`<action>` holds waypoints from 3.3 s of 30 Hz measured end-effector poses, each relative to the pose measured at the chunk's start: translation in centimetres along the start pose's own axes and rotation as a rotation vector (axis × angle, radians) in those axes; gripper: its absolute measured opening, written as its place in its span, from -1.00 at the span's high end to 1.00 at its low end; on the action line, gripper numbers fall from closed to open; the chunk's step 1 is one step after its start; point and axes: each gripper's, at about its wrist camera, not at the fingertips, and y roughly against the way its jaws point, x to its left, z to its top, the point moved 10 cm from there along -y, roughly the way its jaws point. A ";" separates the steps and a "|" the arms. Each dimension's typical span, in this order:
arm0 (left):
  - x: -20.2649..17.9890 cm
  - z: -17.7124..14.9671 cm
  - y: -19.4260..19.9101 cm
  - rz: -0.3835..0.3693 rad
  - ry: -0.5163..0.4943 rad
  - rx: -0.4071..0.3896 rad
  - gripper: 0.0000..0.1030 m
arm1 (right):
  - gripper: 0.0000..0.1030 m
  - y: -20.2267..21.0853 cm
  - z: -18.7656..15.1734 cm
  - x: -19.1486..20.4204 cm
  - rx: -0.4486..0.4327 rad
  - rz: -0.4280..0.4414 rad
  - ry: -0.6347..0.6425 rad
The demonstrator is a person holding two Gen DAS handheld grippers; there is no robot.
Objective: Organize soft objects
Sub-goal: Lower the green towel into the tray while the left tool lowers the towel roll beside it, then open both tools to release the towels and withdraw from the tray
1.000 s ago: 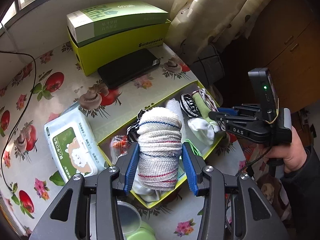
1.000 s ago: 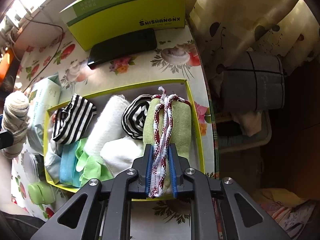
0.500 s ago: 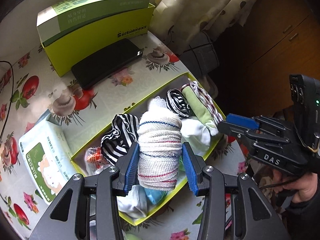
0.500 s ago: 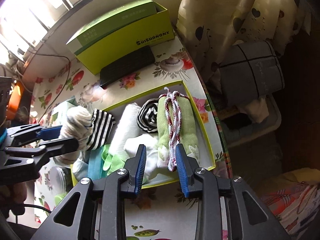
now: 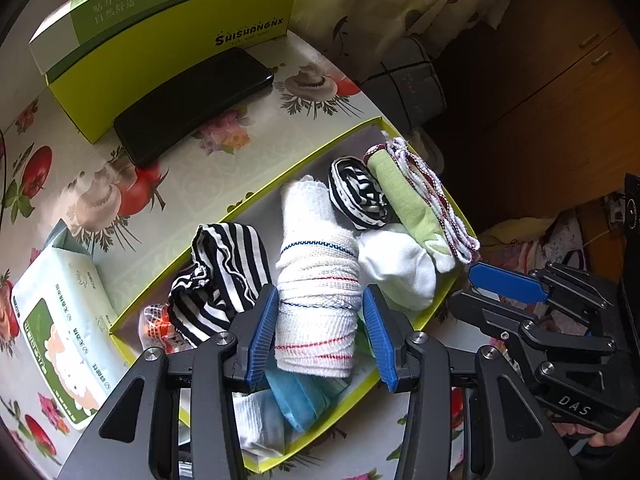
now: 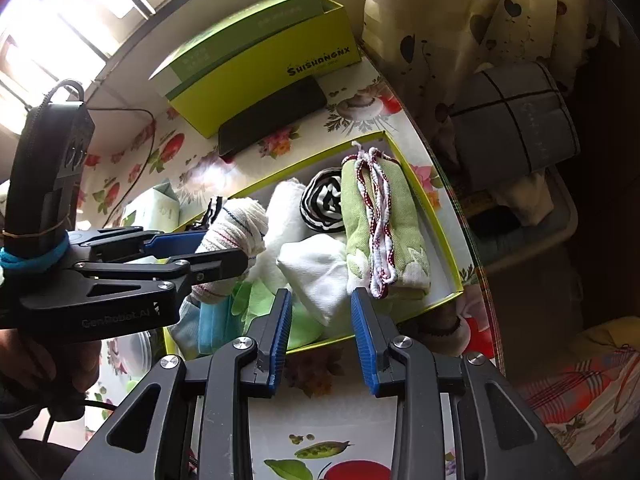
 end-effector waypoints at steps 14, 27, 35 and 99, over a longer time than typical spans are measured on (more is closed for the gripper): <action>0.4 -0.4 1.5 0.029 0.011 -0.020 0.12 | 0.42 -0.2 -0.9 1.8 0.009 0.018 0.002; 0.4 -0.9 0.5 0.018 0.011 0.020 0.53 | 0.42 -0.3 -1.1 1.3 0.013 0.021 -0.010; -0.5 -0.7 -1.1 -0.003 0.003 0.072 0.36 | 0.39 -0.9 -0.8 0.3 0.018 -0.002 -0.033; 1.7 -0.5 3.1 -0.036 0.191 -0.035 0.21 | 0.50 1.9 1.9 0.7 -0.118 0.029 -0.043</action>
